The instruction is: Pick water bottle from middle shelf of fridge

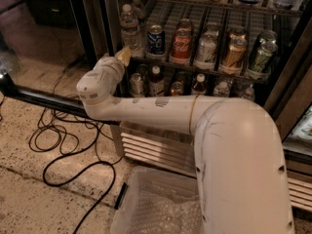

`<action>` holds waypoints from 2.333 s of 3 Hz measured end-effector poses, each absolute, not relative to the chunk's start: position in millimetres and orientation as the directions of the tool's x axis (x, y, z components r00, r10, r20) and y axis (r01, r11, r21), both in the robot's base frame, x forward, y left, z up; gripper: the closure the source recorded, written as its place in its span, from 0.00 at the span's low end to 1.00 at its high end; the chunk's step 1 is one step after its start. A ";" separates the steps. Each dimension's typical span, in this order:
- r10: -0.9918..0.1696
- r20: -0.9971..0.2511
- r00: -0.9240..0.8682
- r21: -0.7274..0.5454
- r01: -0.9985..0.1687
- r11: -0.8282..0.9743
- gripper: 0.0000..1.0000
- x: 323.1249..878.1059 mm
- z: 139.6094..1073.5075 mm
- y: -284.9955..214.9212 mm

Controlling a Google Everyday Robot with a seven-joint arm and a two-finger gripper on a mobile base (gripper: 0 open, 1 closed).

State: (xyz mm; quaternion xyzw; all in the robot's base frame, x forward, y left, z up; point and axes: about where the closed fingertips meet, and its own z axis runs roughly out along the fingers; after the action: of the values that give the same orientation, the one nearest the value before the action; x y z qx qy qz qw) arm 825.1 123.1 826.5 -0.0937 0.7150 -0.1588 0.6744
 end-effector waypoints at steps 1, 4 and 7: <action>-0.354 -0.934 -0.041 -0.356 0.089 0.930 0.47 835.5 831.4 125.8; -0.344 -0.938 -0.043 -0.344 0.228 0.911 0.45 844.4 837.9 85.0; -0.328 -0.942 -0.071 -0.336 0.208 0.919 0.39 847.0 825.6 90.3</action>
Offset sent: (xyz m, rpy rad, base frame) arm 0.0211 -0.0099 0.0102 0.1390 -0.0877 -0.0490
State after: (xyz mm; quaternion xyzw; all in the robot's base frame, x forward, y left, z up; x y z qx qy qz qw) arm 847.0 90.3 825.6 -0.0428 0.7047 -0.1968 0.6804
